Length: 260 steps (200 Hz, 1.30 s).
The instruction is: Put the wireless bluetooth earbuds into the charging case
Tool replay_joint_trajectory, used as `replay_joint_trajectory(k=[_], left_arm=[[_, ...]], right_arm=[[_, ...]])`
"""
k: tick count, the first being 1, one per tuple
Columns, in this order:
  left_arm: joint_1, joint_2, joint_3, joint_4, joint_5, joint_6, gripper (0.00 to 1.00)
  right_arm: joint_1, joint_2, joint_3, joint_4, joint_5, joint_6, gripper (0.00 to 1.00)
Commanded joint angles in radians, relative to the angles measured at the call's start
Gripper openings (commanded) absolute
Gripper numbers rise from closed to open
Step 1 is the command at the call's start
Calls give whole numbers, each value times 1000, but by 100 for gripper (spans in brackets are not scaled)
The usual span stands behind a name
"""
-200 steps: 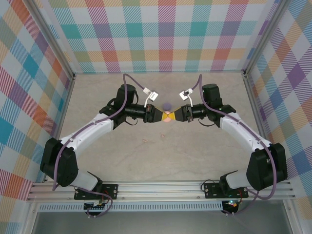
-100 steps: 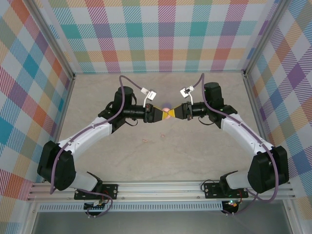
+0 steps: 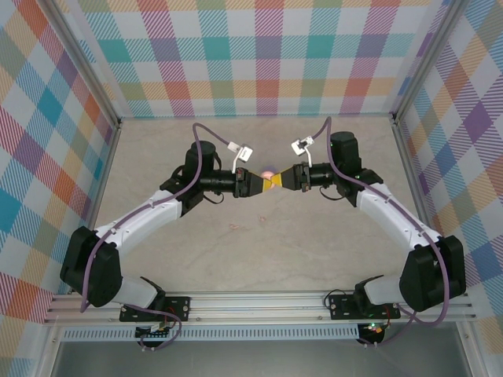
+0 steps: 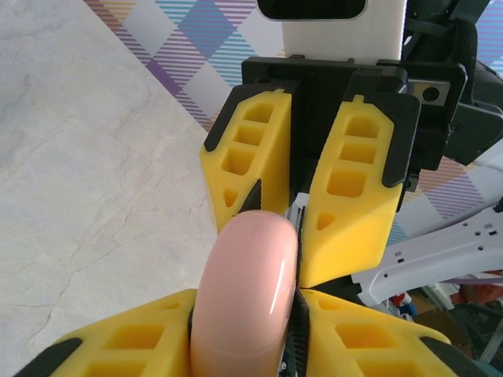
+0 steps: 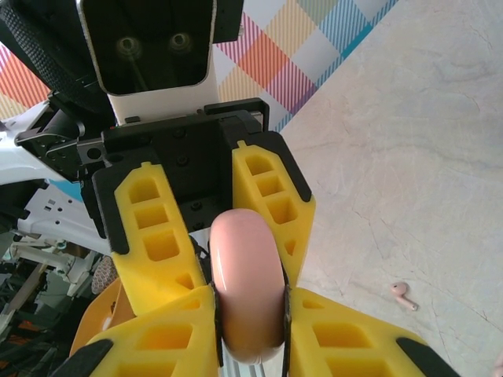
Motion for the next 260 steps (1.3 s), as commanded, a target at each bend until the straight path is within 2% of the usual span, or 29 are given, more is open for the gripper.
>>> replay_joint_trajectory(k=[1,36,78,109,138,150,182,260], left_arm=[[-26,-26,-2,52,7,-4,27],[-28,-34,-2,40,0,6,14],[-29,-73,19,-96,-69,147,15],[-29,-78,42,-145,-137,258,15],[-36,-156,-84,48,-263,363,16],[-36,-174,-105,73,-249,421,17],[-37,-155,-77,64,-184,459,19],[-67,-162,-83,29,-123,587,17]], right_arm=[[5,-29,-12,37,-14,3,22],[5,-42,-11,23,1,1,26],[6,-119,-2,-99,161,-35,54],[9,-168,0,-157,208,-43,57],[20,-202,11,-221,246,-59,58],[32,-211,17,-243,251,-64,59],[81,-210,45,-309,325,-95,60],[143,-158,99,-332,396,-109,62]])
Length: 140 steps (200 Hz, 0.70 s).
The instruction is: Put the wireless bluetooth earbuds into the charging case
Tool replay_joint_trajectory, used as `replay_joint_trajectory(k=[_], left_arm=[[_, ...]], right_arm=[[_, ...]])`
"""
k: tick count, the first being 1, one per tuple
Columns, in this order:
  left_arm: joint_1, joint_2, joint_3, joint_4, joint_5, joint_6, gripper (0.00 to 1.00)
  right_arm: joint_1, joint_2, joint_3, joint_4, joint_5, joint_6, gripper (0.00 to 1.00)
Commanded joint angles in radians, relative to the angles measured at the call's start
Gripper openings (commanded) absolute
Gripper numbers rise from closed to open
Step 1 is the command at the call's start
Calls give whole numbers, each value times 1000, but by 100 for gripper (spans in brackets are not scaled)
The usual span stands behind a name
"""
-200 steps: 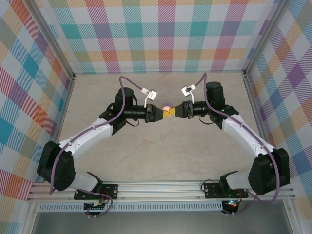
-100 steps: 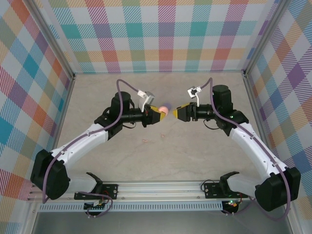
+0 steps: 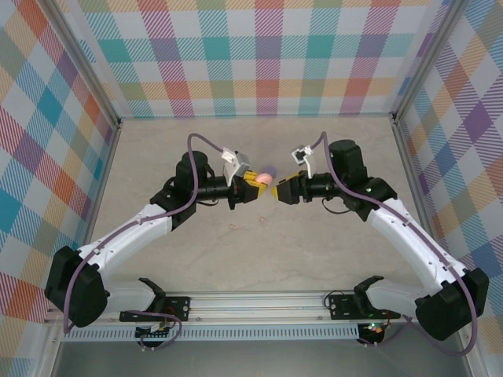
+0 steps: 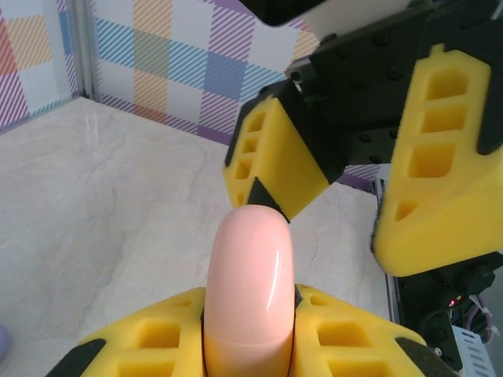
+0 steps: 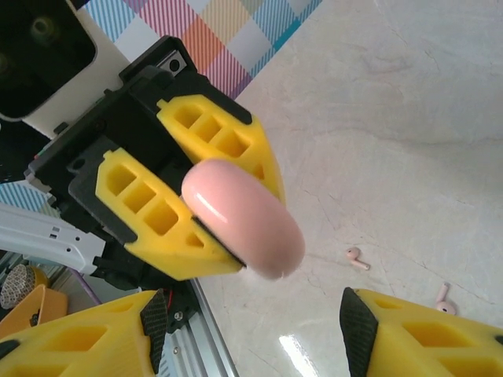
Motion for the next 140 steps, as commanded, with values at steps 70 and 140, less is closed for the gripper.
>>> replay_joint_trajectory(k=[70,140], left_arm=[[-43,-12,14,-41,71,137,16],[-52,-14,17,-84,100,203,16]], right_arm=[[18,31,39,-27,88,-13,62],[18,17,37,-32,159,0,63]])
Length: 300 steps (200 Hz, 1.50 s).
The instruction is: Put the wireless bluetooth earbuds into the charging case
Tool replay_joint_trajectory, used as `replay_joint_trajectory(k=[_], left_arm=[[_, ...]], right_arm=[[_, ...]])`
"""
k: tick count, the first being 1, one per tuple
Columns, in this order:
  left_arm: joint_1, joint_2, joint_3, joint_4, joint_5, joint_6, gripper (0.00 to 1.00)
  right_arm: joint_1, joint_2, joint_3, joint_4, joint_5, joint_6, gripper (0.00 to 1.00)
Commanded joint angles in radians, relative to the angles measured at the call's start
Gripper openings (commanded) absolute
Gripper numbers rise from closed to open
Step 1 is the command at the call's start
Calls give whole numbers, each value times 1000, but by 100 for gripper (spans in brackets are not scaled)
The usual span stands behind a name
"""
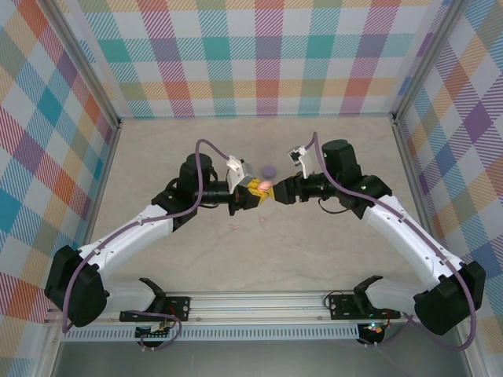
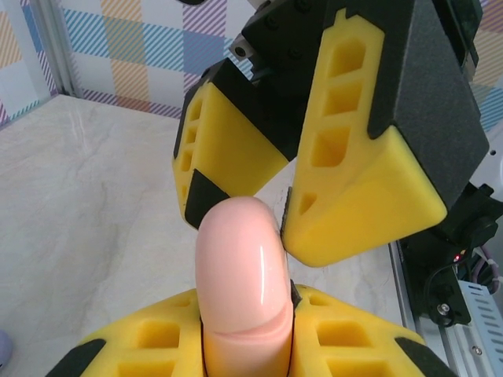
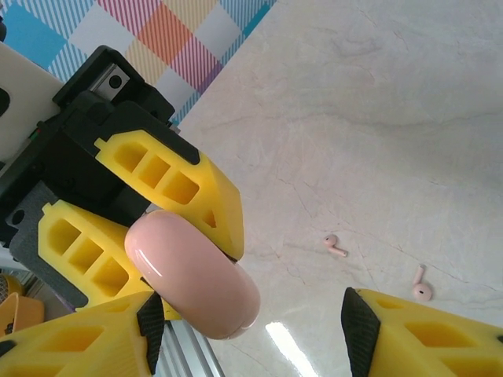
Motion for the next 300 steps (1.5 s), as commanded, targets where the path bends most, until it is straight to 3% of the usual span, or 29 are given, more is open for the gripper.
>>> replay_joint_trajectory(k=[1,90,126,171,202,251,300], left_arm=[[-32,-14,18,-6,82,61,16],[-37,-11,26,-30,85,74,16],[-37,0,16,-1,28,38,16],[-34,-3,-20,43,-20,-16,16],[-34,-46,-44,52,-37,-61,15],[-34,-166,-102,39,-105,-119,15],[-33,-238,-161,50,-181,-193,13]], right_arm=[[0,-9,30,2,78,0,63],[-1,-13,33,-10,94,1,65],[0,-58,26,-4,104,1,66],[-3,-121,-11,-58,425,62,70],[-13,-70,-8,-148,513,81,70],[-17,68,-40,-155,455,115,68],[-16,254,-70,-93,246,151,55]])
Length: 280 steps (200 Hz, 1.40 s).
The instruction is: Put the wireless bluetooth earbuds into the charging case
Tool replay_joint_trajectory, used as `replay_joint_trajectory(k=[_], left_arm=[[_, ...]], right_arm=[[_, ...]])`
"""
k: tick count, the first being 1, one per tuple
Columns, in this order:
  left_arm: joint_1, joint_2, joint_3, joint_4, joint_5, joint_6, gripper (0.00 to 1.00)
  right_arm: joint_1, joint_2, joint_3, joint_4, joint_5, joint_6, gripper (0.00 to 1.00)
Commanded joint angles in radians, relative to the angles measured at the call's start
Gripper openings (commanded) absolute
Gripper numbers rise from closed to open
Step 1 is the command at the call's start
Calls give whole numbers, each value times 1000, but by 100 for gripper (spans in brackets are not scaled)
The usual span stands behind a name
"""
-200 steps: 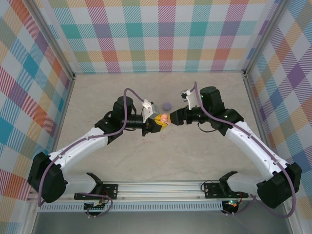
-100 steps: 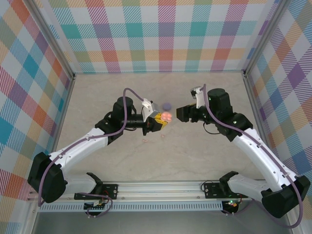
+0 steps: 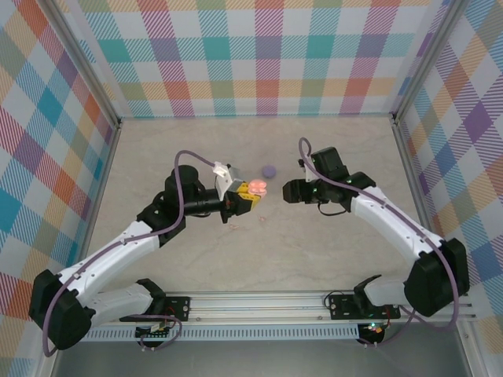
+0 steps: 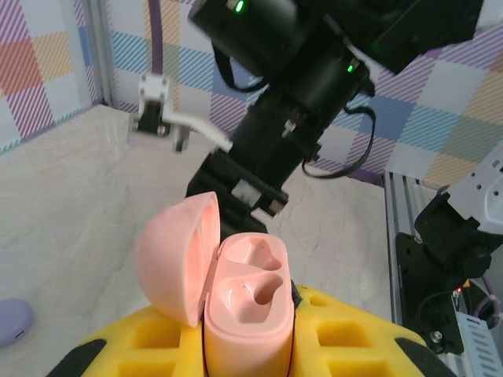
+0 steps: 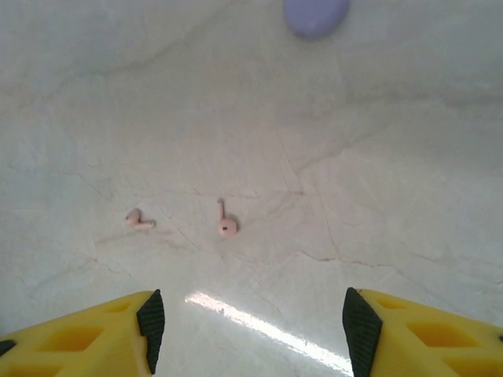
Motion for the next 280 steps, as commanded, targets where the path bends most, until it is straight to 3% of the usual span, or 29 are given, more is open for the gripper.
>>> replay_joint_trajectory(k=[1,43,84,154,280], left_arm=[[-12,-41,-46,30,-52,-60,13],[-13,-84,-75,20,-81,-81,13],[-15,-94,-85,23,-91,-89,13],[-14,-98,-94,33,-95,-103,13],[-15,-80,-88,22,-103,-102,14]], right_arm=[[0,72,-19,31,-148,34,55],[45,220,-33,130,-296,64,37],[106,364,28,169,-320,92,30],[153,506,109,186,-265,124,27],[159,568,213,31,-90,99,26]])
